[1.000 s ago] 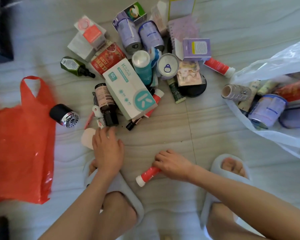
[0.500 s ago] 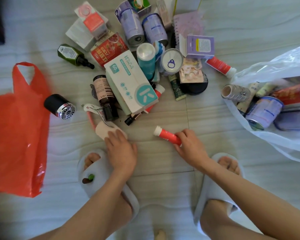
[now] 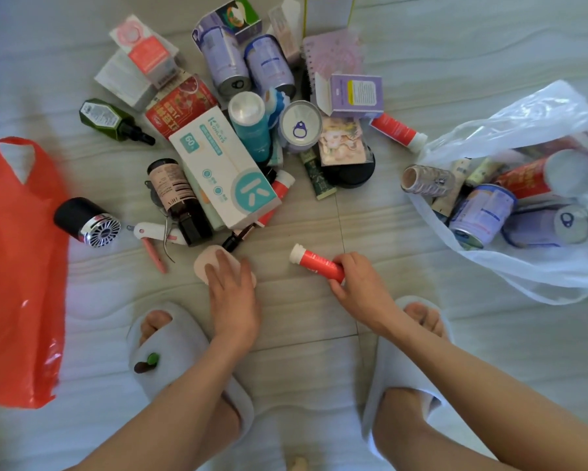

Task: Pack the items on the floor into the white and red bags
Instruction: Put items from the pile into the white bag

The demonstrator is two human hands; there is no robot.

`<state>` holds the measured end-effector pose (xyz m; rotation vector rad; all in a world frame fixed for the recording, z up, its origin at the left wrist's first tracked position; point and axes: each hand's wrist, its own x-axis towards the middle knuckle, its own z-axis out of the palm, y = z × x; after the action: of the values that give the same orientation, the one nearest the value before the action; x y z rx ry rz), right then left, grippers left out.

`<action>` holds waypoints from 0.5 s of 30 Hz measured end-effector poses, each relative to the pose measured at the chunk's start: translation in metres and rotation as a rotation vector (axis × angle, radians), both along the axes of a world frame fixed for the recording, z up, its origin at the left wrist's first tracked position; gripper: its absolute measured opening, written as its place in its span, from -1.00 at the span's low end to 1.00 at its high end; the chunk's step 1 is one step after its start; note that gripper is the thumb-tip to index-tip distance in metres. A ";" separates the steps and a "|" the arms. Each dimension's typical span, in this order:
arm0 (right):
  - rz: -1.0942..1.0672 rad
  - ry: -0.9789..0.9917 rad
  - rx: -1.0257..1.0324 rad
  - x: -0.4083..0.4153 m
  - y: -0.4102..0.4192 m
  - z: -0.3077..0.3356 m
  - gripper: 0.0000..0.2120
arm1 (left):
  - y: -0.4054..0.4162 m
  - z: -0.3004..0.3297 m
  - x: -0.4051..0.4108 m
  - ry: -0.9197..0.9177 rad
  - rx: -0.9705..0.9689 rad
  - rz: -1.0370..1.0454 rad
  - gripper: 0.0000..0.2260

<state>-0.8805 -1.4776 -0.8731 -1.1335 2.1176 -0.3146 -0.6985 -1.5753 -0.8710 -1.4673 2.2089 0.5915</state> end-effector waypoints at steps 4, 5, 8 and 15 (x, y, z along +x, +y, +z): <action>-0.049 0.007 -0.013 -0.010 0.007 0.000 -0.69 | 0.011 0.000 -0.008 -0.045 0.018 -0.018 -0.36; -0.065 0.009 -0.014 -0.012 0.009 0.000 -0.69 | 0.015 0.002 -0.012 -0.061 0.018 -0.027 -0.34; -0.113 0.009 -0.019 -0.020 0.015 0.001 -0.69 | 0.030 0.006 -0.026 -0.075 0.031 -0.070 -0.31; -0.220 0.011 -0.032 -0.031 0.031 0.003 -0.70 | 0.050 -0.008 -0.059 0.083 -0.046 -0.573 -0.14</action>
<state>-0.9120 -1.4469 -0.8699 -0.9223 2.2586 -0.4463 -0.7571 -1.5249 -0.8793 -0.7677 2.5591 0.4098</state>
